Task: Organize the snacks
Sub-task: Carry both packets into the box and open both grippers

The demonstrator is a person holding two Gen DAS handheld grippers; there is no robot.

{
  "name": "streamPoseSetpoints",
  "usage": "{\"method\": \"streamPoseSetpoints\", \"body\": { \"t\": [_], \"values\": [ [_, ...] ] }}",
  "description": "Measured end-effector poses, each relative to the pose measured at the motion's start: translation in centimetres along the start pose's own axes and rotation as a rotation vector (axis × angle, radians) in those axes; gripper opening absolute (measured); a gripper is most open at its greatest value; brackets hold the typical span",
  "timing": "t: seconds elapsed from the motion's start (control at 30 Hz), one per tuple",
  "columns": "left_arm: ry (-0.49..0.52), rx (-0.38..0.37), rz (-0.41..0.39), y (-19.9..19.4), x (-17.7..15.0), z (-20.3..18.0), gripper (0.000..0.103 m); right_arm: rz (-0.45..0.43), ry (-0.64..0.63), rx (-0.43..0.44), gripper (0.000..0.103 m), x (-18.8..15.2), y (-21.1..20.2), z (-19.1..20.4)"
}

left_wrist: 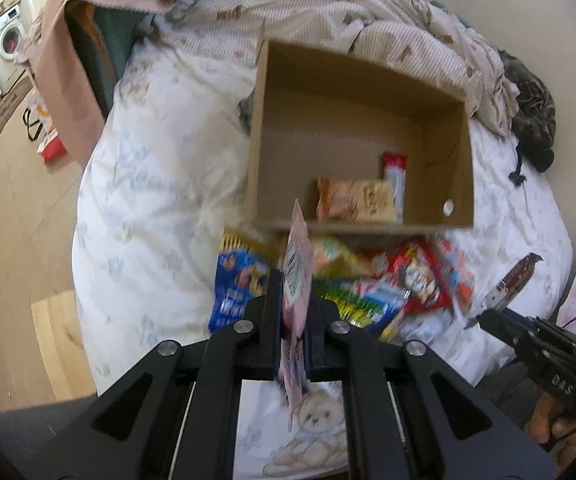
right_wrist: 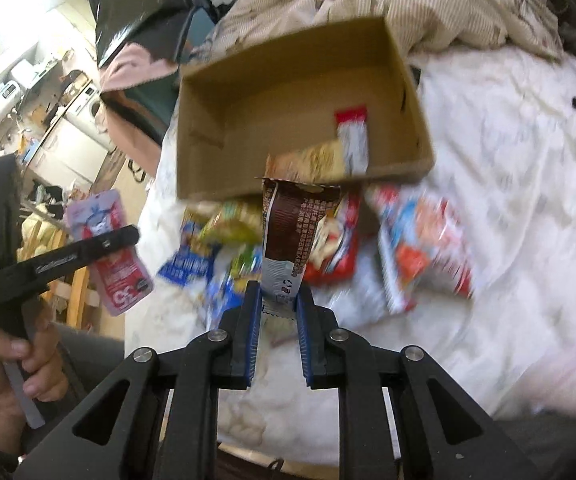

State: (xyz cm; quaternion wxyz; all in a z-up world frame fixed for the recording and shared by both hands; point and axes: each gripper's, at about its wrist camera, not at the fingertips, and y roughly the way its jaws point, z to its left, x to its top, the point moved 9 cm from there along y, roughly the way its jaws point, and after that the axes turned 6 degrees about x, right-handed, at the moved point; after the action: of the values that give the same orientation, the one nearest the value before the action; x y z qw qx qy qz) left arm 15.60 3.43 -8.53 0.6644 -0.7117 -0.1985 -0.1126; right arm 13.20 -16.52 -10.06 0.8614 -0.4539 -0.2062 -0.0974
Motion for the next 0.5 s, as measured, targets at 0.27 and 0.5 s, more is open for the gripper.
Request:
{"method": "streamPoseSetpoints", "body": {
  "t": [0.27,0.5],
  "values": [
    [0.041,0.011,-0.063,0.1,7.1,-2.5,0.006,-0.068,0.008,-0.005,0.018,6.7,0.2,-1.8],
    [0.051,0.043,-0.097,2.5,11.4,-3.8,0.006,-0.079,-0.003,-0.030,0.018,11.7,2.2,-3.5]
  ]
}}
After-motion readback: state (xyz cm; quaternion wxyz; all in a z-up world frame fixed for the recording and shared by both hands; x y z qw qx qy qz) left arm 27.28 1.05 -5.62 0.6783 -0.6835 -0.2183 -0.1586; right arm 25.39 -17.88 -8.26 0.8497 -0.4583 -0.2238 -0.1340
